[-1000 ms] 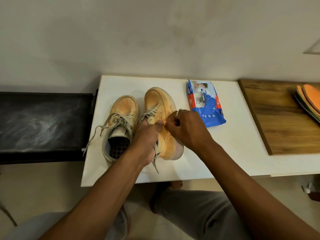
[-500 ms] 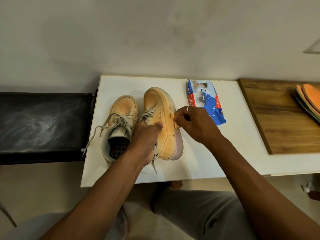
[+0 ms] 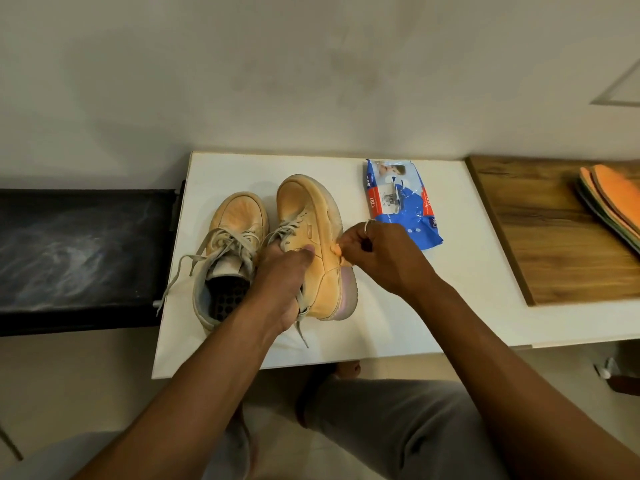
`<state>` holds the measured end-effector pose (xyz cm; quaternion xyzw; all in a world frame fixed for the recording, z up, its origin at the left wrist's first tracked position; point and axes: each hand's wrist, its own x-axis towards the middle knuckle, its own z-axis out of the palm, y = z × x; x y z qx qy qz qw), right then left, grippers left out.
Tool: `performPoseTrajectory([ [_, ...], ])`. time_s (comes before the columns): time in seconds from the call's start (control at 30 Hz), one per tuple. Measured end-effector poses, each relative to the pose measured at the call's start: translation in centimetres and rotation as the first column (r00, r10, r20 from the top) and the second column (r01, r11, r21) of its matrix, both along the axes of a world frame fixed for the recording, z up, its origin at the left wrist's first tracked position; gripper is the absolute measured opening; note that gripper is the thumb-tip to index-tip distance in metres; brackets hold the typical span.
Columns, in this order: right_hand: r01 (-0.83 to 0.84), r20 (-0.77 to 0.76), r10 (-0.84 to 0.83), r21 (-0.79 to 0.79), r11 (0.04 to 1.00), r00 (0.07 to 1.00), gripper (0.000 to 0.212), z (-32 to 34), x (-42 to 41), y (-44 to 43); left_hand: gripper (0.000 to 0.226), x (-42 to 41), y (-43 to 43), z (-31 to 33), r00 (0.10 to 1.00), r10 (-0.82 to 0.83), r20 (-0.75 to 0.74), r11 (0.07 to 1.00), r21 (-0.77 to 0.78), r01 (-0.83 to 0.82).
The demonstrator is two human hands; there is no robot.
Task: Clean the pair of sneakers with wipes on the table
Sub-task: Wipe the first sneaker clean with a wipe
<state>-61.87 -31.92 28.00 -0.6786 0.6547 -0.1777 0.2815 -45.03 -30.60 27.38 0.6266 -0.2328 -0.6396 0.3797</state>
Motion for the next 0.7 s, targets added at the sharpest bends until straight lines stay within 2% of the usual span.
performPoseTrajectory([
  [0.1,-0.037,0.033,0.034,0.101,0.994,0.999,0.014,0.6,-1.0,1.0,0.036,-0.1,-0.2,0.1,1.000,-0.005,-0.010,1.000,0.002,0.005],
  [0.23,0.031,-0.036,-0.033,-0.036,0.999,0.999,0.023,-0.1,0.1,0.3,0.037,-0.1,-0.2,0.2,1.000,-0.008,0.005,1.000,0.004,0.008],
  [0.33,0.092,-0.007,-0.093,-0.109,0.990,0.996,0.021,-0.2,1.1,-1.0,0.039,-0.1,0.0,0.2,1.000,-0.009,0.002,1.000,0.004,0.009],
  [0.47,0.093,-0.024,-0.095,-0.083,0.992,0.995,0.029,0.3,1.2,-0.8,0.038,0.0,-0.1,0.3,1.000,-0.011,-0.006,1.000,0.010,0.011],
  [0.6,0.128,0.056,-0.125,-0.066,0.990,0.991,0.036,0.6,1.2,0.7,0.038,-0.1,-0.1,0.4,1.000,-0.009,-0.008,1.000,0.006,0.009],
  [0.7,0.186,0.034,-0.184,-0.061,0.981,0.982,0.031,0.5,2.0,-0.3,0.039,-0.1,0.0,0.5,1.000,-0.012,-0.006,1.000,0.020,0.012],
])
